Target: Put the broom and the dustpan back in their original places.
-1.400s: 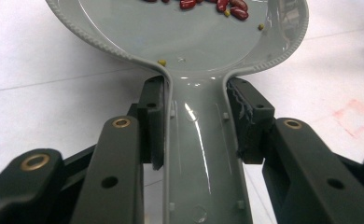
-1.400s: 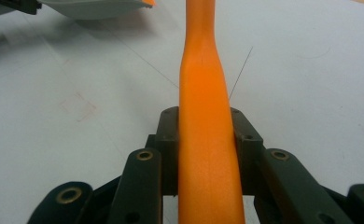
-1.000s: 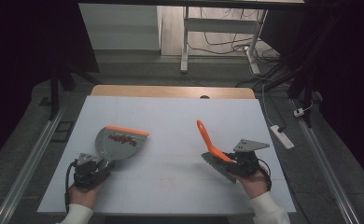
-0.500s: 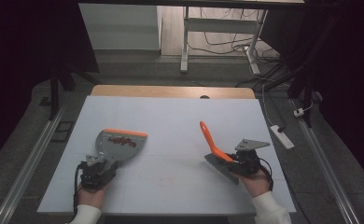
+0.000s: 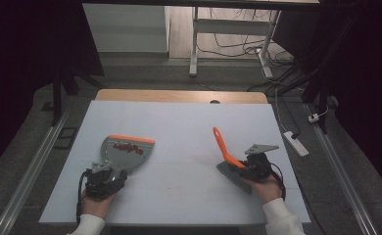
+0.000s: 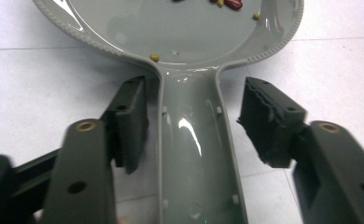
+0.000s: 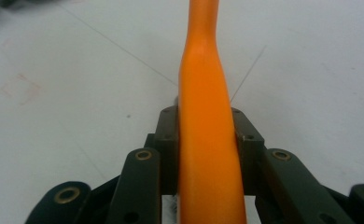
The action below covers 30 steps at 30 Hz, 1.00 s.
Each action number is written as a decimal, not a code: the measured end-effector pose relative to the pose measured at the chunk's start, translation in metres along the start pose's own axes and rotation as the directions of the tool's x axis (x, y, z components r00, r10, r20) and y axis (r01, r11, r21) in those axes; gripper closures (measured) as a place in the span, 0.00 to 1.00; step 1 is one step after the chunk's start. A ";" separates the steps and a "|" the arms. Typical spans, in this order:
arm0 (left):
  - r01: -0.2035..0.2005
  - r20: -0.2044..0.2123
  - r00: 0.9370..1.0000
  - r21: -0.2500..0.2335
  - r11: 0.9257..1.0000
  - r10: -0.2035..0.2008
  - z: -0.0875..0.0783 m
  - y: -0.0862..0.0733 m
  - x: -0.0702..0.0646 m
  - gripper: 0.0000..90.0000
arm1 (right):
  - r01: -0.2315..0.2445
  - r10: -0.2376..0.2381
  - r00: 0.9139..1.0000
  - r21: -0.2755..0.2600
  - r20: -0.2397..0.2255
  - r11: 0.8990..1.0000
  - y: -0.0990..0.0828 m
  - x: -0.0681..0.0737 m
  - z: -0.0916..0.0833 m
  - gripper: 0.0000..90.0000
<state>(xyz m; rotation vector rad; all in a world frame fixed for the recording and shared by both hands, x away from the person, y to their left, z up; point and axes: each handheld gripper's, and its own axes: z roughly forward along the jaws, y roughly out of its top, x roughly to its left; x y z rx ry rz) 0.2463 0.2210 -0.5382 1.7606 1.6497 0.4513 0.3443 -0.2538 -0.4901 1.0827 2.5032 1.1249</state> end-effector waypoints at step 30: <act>-0.212 0.057 0.974 -0.124 0.969 0.220 -0.044 0.026 0.003 0.34 | -0.136 0.128 0.988 0.090 0.086 0.987 -0.005 -0.030 0.021 0.41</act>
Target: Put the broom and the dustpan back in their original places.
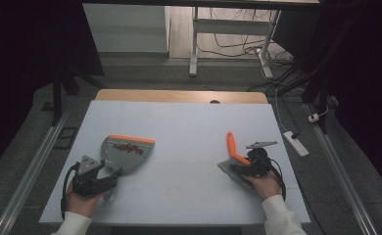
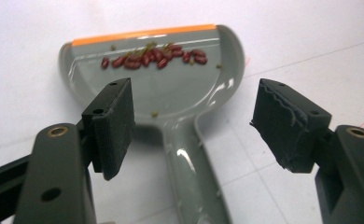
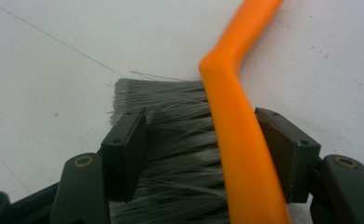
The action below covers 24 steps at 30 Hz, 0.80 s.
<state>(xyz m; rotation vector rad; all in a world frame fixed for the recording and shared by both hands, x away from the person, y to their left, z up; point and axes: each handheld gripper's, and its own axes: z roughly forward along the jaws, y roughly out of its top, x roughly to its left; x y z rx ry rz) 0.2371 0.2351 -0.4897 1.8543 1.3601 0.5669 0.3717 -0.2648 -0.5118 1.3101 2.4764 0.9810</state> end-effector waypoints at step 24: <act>-0.149 0.199 0.970 0.024 0.989 0.141 0.011 0.006 0.001 0.37 | 0.160 -0.166 0.986 -0.181 -0.021 0.970 -0.006 0.029 -0.038 0.43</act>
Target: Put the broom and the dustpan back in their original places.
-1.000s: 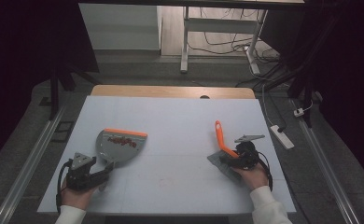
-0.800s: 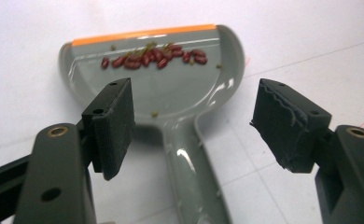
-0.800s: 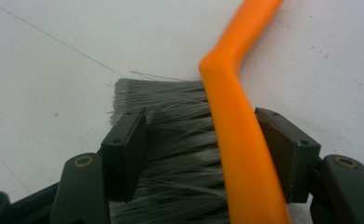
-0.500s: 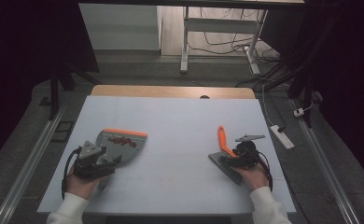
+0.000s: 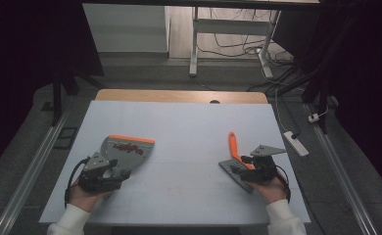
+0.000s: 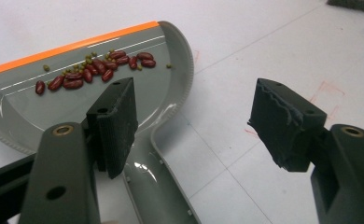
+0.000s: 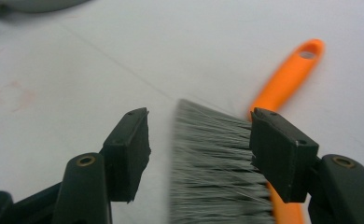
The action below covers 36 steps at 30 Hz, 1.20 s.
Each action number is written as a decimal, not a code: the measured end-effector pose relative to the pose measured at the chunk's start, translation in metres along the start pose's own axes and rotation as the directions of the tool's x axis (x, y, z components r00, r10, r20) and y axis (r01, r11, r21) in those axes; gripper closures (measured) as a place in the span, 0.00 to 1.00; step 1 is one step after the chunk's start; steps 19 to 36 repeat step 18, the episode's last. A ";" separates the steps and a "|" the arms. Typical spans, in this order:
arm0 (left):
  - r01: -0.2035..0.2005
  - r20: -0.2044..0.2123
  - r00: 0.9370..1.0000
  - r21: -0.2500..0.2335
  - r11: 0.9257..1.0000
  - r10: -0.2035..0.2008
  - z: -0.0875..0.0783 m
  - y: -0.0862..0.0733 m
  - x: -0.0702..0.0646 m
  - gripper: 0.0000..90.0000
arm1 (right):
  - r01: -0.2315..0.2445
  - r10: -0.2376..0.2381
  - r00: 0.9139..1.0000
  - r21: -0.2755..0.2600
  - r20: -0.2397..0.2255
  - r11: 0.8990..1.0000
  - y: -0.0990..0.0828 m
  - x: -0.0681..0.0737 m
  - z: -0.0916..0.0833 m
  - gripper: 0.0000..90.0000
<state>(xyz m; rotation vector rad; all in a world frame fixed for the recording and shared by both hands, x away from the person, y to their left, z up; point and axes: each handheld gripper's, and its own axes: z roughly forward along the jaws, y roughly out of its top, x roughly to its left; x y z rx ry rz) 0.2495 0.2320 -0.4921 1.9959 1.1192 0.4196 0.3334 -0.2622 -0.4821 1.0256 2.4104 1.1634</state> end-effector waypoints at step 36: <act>-0.005 0.020 1.000 0.017 1.000 0.004 0.006 0.000 0.003 0.37 | 0.107 -0.110 0.991 -0.050 -0.072 0.993 -0.003 0.010 0.000 0.44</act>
